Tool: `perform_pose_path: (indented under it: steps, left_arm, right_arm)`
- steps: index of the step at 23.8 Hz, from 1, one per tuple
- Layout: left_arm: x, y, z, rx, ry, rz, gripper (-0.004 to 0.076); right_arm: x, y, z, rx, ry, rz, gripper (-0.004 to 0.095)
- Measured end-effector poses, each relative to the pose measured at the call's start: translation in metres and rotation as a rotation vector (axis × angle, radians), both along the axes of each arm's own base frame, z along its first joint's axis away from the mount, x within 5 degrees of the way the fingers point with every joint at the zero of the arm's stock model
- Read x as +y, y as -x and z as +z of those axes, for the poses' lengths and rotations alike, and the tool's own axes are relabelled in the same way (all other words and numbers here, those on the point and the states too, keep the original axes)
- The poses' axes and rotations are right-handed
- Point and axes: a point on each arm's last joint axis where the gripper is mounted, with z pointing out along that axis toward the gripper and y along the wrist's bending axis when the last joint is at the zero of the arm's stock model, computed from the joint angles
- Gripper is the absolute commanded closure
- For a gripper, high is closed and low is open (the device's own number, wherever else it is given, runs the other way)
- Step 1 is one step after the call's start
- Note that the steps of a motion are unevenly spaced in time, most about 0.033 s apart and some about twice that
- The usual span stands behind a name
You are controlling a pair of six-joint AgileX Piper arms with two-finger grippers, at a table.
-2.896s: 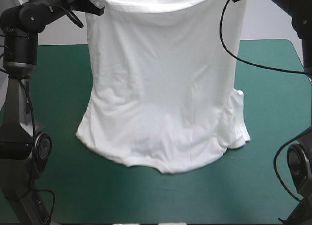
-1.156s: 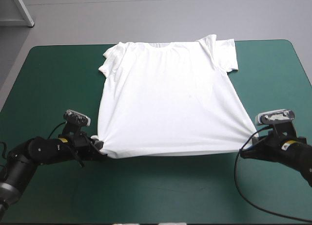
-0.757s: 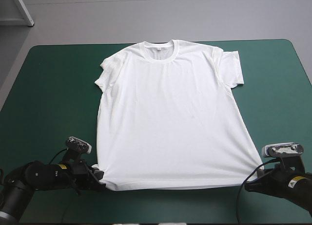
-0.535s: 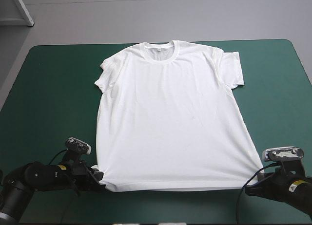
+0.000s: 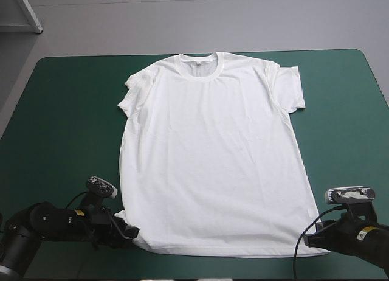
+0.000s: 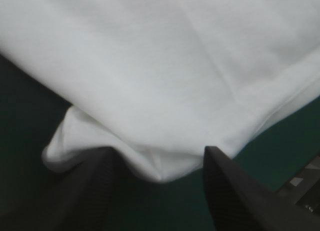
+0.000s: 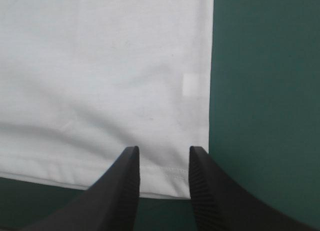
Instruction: Fold the cloth
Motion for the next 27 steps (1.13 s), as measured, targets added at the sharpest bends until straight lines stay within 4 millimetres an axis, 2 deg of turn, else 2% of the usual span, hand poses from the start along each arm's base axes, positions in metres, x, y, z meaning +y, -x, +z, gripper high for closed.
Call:
perform_pose_path:
  steps: [2,3,5,7,8,10,12,15,20,24,25,27]
  left_arm:
    - [0.000,0.001,0.001,0.008,0.002,-0.007,0.0272]
    - [-0.001,-0.002,0.008,-0.013,0.008,0.001,0.0272]
    - [0.000,-0.012,0.033,-0.131,0.022,0.044,0.0272]
    - [0.001,-0.028,0.073,-0.328,0.043,0.106,0.0272]
    - [0.003,-0.037,0.099,-0.466,0.061,0.159,0.0272]
    - [0.008,-0.046,0.134,-0.660,0.089,0.243,0.0276]
    - [0.012,-0.050,0.149,-0.755,0.083,0.288,0.0290]
    - [0.012,-0.056,0.144,-0.727,0.051,0.288,0.0297]
    - [0.010,-0.076,0.123,-0.559,0.041,0.302,0.0297]
    - [0.007,-0.110,0.090,-0.397,0.020,0.333,0.0297]
    - [0.005,-0.127,0.073,-0.322,0.013,0.342,0.0297]
    - [0.002,-0.140,0.057,-0.259,0.011,0.345,0.0297]
  right_arm:
    - [0.000,0.001,-0.001,0.017,-0.002,0.005,0.0565]
    - [0.000,0.002,-0.001,0.025,0.007,0.005,0.0565]
    - [-0.003,-0.002,0.002,-0.028,0.029,-0.007,0.0565]
    - [-0.003,-0.011,0.016,-0.167,0.022,-0.029,0.0565]
    - [-0.003,-0.018,0.029,-0.293,-0.003,-0.049,0.0565]
    - [-0.003,-0.025,0.046,-0.449,-0.029,-0.075,0.0570]
    - [-0.005,-0.029,0.057,-0.561,-0.035,-0.097,0.0584]
    - [-0.005,-0.031,0.060,-0.597,-0.031,-0.101,0.0587]
    - [-0.005,-0.033,0.060,-0.604,-0.009,-0.085,0.0586]
    - [-0.007,-0.047,0.060,-0.621,0.037,-0.064,0.0537]
    - [-0.007,-0.057,0.060,-0.601,0.043,-0.061,0.0517]
    - [-0.007,-0.067,0.058,-0.569,0.043,-0.059,0.0472]
